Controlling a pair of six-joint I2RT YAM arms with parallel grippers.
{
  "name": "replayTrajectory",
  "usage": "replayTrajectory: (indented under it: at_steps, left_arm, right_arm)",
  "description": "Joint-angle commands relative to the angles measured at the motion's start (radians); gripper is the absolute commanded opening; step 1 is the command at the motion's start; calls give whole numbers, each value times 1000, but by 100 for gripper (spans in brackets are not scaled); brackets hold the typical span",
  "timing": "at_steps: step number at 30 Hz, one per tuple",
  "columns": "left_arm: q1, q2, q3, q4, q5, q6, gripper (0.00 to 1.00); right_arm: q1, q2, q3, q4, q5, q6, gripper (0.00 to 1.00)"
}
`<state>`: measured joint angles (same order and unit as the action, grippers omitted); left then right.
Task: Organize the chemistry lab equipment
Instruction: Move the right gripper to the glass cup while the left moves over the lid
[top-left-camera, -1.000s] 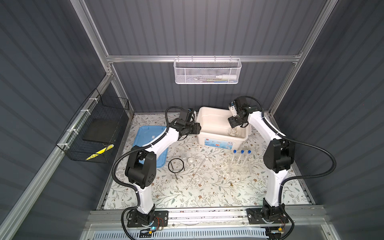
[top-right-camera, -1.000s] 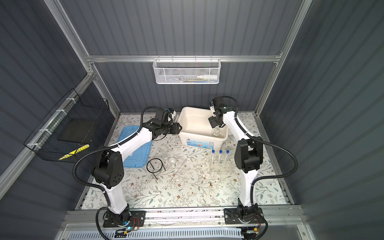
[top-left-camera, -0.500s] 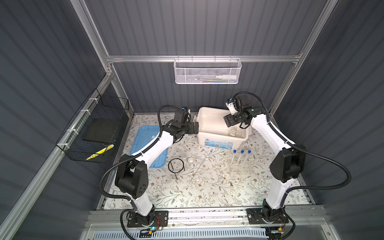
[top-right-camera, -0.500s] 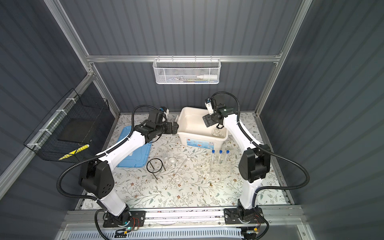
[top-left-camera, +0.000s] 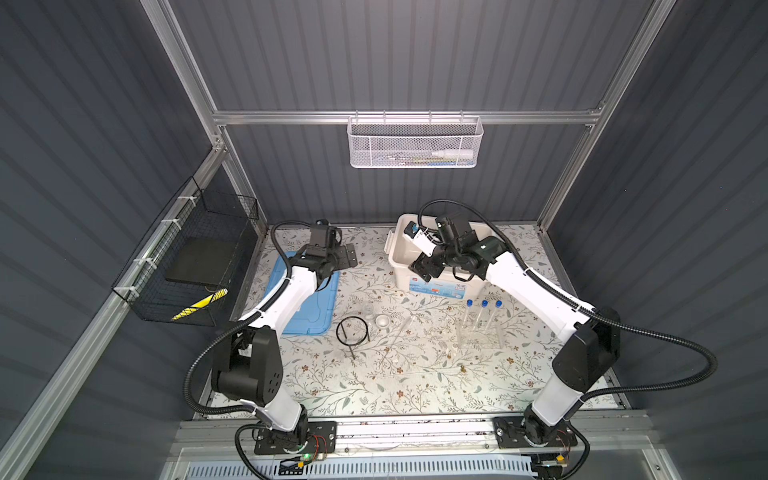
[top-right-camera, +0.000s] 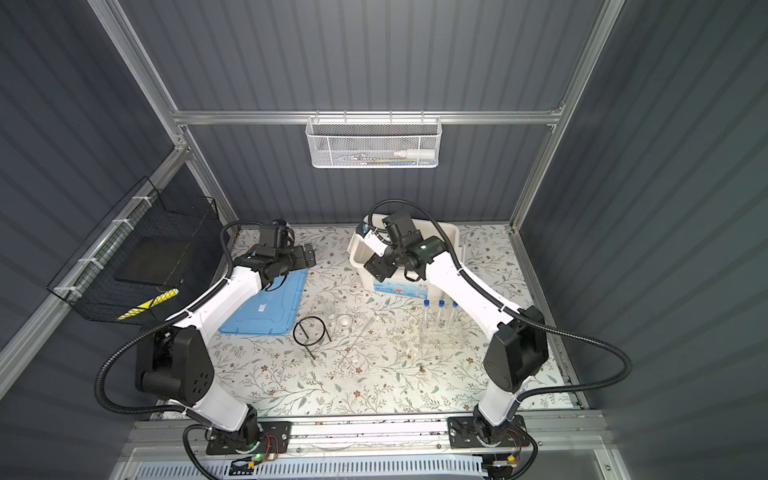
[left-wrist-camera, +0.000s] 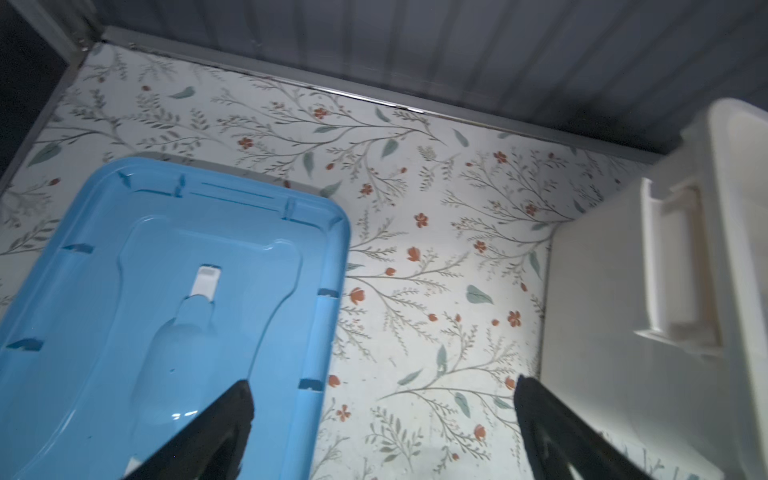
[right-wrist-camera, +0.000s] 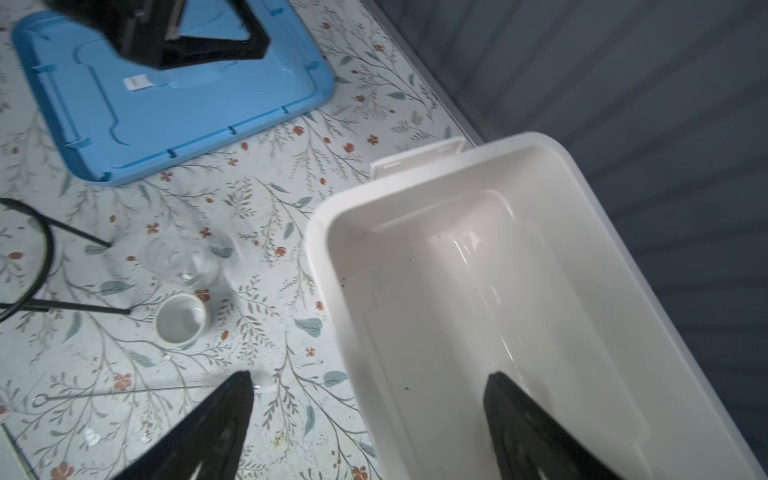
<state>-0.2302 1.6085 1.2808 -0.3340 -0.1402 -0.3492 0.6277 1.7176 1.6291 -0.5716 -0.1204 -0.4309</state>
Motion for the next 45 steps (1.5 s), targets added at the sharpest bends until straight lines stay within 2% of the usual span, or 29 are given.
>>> replayTrajectory:
  at_steps: [1, 6, 14, 30, 39, 45]
  left_arm:
    - [55, -25, -29, -24, 49, -42, 100]
    - [120, -27, -54, -6, 82, -48, 100]
    - [159, -25, -81, 11, 115, -44, 100]
    - [177, -30, -91, 18, 160, -32, 100]
    - [178, -34, -101, 20, 157, -30, 100]
    - [178, -33, -103, 24, 159, -33, 100]
  right_arm:
    - [57, 37, 14, -38, -64, -77, 89]
    - [130, 102, 25, -44, -116, -92, 87]
    - [210, 233, 71, 14, -166, -115, 85]
    - [217, 408, 172, -11, -202, -129, 81]
    - [219, 471, 216, -24, -180, -106, 78]
    - [220, 497, 238, -41, -183, -103, 71]
